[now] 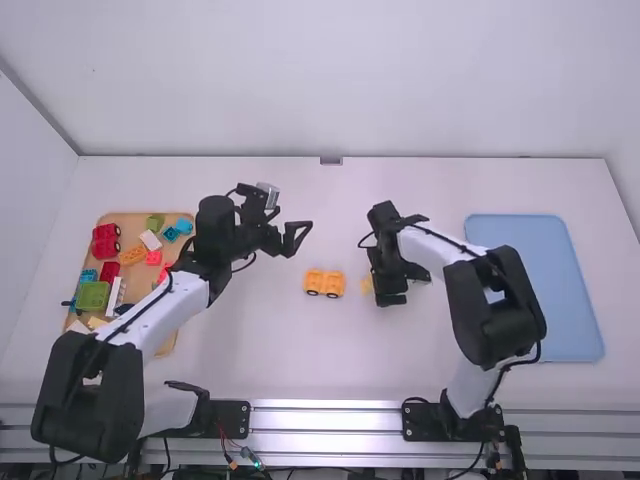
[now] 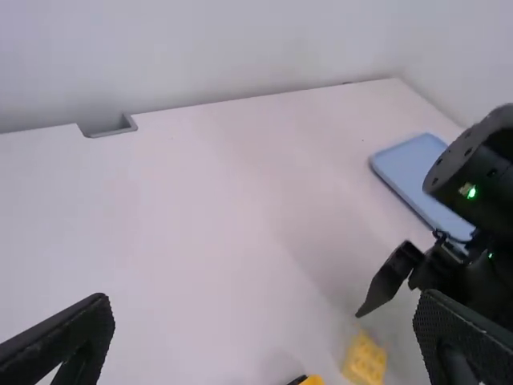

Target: Assemble lego blocks to make yellow taxi

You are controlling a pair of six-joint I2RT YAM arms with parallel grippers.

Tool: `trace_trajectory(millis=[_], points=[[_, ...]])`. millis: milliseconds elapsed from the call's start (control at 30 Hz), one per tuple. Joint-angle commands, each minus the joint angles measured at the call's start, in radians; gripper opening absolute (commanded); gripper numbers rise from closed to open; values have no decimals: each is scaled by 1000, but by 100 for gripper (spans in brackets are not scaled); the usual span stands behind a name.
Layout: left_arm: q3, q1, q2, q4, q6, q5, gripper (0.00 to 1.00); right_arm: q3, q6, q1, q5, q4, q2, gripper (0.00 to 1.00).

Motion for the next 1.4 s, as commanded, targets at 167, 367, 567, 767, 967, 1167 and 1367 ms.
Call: trace_trajectory(millis=[167, 367, 567, 767, 967, 1167, 1367], points=[[-4, 4, -2, 3, 11, -7, 99, 258, -579, -60, 35, -172, -99, 99], [-4, 8, -2, -11, 2, -88, 99, 377, -1250, -134, 45, -162, -101, 99], [-4, 4, -2, -87, 21, -156, 99, 360, -1720, -212, 39, -48, -101, 99], [-4, 4, -2, -134, 420, 62, 99, 360, -2047, -275, -145, -37, -101, 99], [-4, 4, 15, -251, 829, 340, 99, 359, -3201, -340, -809, -388, -101, 99], [-4, 4, 74, -388, 1256, 557, 100, 280, -3730, -403, -864, -597, -101, 98], [-4, 4, 194, -367, 1335, 600, 100, 126, -3766, -392, -867, -440, -101, 98]])
